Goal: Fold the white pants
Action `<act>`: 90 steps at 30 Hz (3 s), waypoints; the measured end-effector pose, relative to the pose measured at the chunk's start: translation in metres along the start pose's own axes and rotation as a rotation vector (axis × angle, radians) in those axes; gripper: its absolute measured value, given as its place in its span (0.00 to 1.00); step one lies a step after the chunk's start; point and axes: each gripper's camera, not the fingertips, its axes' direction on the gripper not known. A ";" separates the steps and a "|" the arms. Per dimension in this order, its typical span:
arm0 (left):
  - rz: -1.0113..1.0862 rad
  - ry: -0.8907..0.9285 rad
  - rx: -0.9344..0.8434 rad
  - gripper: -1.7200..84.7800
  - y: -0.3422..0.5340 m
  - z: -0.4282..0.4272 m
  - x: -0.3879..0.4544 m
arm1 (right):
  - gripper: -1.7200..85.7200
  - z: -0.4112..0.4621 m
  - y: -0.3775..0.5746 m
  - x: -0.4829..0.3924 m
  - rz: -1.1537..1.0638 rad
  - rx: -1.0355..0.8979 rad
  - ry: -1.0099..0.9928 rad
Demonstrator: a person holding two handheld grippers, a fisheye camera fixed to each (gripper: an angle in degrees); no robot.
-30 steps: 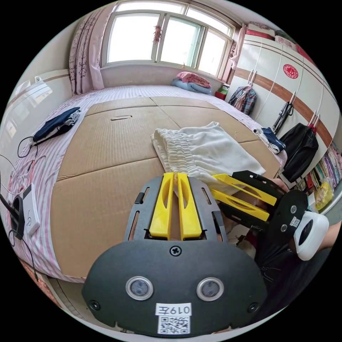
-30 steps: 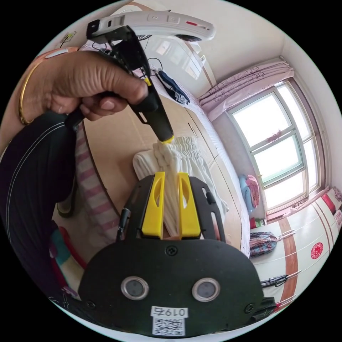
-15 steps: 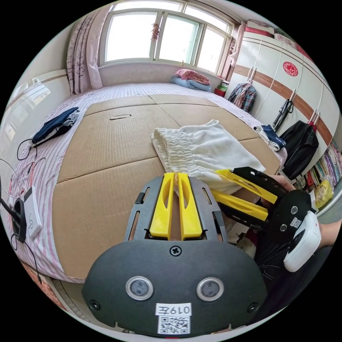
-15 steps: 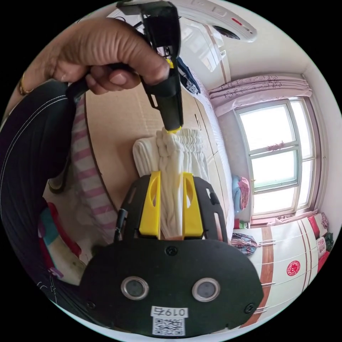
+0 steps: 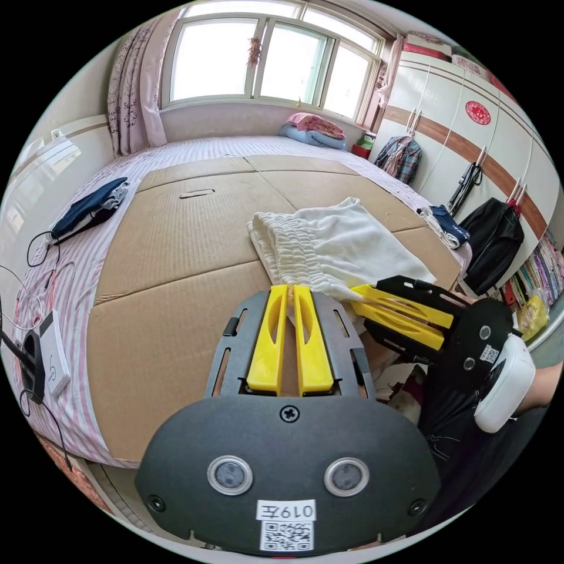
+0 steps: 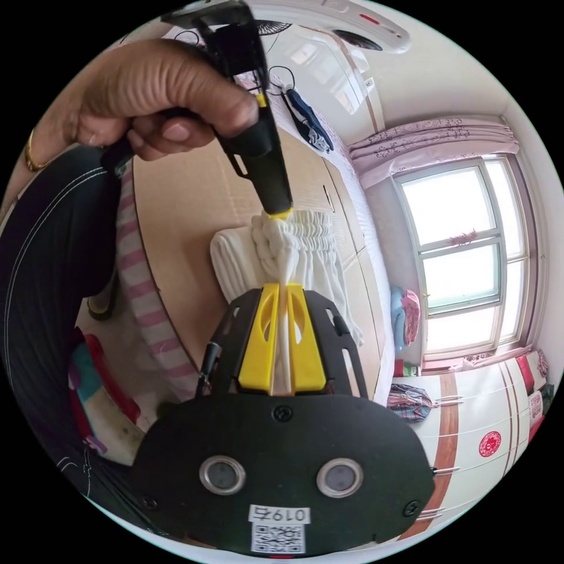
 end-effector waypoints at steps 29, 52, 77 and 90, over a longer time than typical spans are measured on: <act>-0.438 0.376 0.008 0.06 0.051 0.089 -0.150 | 0.03 -0.007 0.001 -0.032 -0.015 0.022 0.130; -0.557 0.503 0.106 0.03 0.073 0.152 -0.234 | 0.02 -0.006 0.036 -0.018 -0.008 0.071 0.112; -0.287 0.836 -0.200 0.04 0.012 0.302 -0.327 | 0.04 0.009 0.086 -0.015 0.009 0.114 0.163; -0.226 0.882 -0.272 0.03 -0.008 0.353 -0.333 | 0.02 0.017 0.098 -0.010 0.004 0.111 0.187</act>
